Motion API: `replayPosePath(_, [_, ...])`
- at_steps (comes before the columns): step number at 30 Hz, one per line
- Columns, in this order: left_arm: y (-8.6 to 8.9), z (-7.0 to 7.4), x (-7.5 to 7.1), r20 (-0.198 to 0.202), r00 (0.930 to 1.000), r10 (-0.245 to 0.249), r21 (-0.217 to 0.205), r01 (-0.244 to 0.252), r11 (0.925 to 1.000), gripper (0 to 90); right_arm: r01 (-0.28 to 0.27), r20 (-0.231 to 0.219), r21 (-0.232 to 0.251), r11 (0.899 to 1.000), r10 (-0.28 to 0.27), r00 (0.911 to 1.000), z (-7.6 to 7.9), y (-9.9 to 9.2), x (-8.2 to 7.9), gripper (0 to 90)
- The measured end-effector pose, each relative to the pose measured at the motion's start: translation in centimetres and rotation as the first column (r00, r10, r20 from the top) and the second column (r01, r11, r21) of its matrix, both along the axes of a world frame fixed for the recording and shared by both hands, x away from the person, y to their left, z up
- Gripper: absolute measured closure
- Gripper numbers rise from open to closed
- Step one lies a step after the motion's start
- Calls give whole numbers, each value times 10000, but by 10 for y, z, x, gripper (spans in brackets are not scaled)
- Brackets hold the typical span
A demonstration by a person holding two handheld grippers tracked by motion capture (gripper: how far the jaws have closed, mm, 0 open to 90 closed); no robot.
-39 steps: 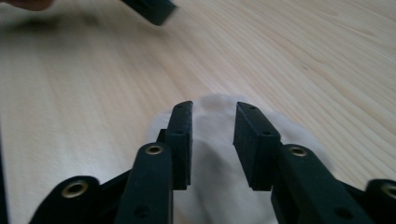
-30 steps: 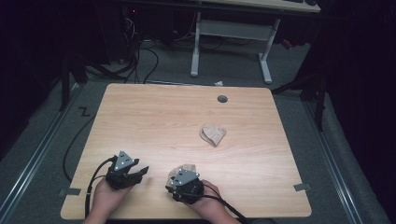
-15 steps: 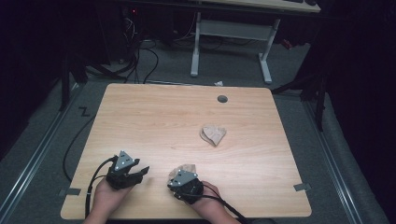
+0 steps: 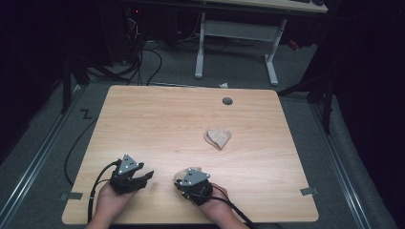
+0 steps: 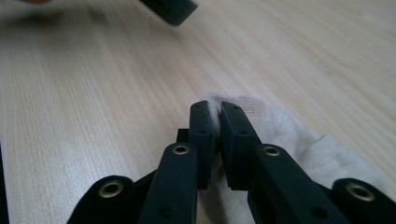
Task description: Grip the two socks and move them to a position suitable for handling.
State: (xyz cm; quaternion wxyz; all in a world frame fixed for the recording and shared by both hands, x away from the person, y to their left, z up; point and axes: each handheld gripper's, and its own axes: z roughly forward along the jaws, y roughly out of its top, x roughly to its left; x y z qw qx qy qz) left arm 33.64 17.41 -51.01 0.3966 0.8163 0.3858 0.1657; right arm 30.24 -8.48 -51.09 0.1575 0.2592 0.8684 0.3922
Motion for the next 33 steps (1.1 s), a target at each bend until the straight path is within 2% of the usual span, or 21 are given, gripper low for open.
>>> replayPosePath(5, [-4,0,-2,2,9999,-123,15,123,9999,475,219,63,329,9992,-221,9997,3,-8,2,833])
replayPosePath(9, [-9,2,-4,39,9997,-255,-9,255,9997,472,320,430,642,9974,-348,9985,10,-16,0,833])
replayPosePath(14, [-17,4,-4,42,9991,-423,-13,423,9991,472,463,584,990,9940,-523,9969,16,-25,-1,833])
replayPosePath(21, [-38,4,-4,6,9965,-841,3,841,9965,492,670,672,1105,9916,-747,9949,18,-37,-4,831])
replayPosePath(22, [-38,4,-4,6,9965,-841,3,841,9965,505,709,642,1157,9908,-787,9948,18,-38,-4,831])
replayPosePath(24, [-53,4,-4,-11,9942,-1080,-220,1079,9939,544,782,655,1147,9903,-861,9941,17,-40,-6,831])
replayPosePath(27, [-66,3,-3,-79,9902,-1395,-433,1391,9893,689,861,717,1149,9896,-948,9929,17,-44,-9,831])
replayPosePath(28, [-70,3,-3,-83,9891,-1473,-527,1466,9878,689,861,717,1149,9896,-948,9929,17,-44,-9,831])
replayPosePath(29, [-80,2,-3,-30,9853,-1708,-741,1701,9826,791,934,698,1172,9887,-1020,9923,17,-47,-11,830])
replayPosePath(31, [-86,2,-3,11,9829,-1842,-788,1837,9798,848,1023,700,1196,9875,-1112,9913,17,-50,-13,830])
replayPosePath(32, [-93,-1,-1,-47,9804,-1970,-773,1961,9775,857,1074,694,1219,9867,-1165,9908,17,-52,-14,830])
replayPosePath(33, [-93,-1,-1,-47,9804,-1970,-773,1961,9775,860,1074,694,1219,9867,-1165,9908,17,-52,-14,830])
